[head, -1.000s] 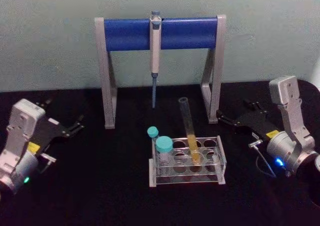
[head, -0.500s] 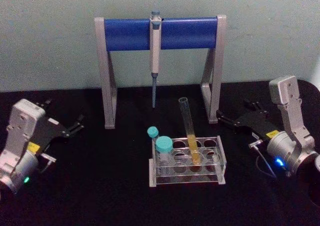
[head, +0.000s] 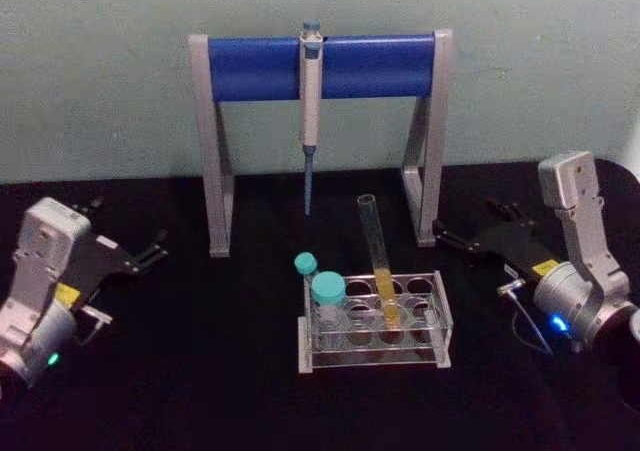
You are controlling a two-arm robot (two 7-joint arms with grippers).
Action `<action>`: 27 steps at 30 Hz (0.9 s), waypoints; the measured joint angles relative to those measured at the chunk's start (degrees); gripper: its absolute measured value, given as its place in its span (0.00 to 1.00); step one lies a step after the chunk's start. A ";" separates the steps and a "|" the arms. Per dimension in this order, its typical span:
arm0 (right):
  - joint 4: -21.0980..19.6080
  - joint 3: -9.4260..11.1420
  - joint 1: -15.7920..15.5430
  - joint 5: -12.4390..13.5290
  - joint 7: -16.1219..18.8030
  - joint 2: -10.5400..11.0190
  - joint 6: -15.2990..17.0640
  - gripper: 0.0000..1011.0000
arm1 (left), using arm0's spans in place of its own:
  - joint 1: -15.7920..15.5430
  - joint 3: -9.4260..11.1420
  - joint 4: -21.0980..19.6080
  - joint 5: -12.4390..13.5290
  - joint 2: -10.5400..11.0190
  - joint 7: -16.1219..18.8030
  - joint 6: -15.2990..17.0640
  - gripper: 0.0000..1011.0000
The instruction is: Pick up the test tube from the test tube rack, shake it, then place it back into the test tube rack.
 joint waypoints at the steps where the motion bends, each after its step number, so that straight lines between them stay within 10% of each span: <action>1: 0.00 0.00 0.00 0.00 0.00 0.00 0.00 0.99 | 0.00 0.00 0.00 0.00 0.00 0.00 0.00 0.99; 27: 0.00 0.00 0.00 0.00 0.00 0.00 0.00 0.99 | 0.00 0.00 0.00 0.00 0.00 0.00 0.00 0.99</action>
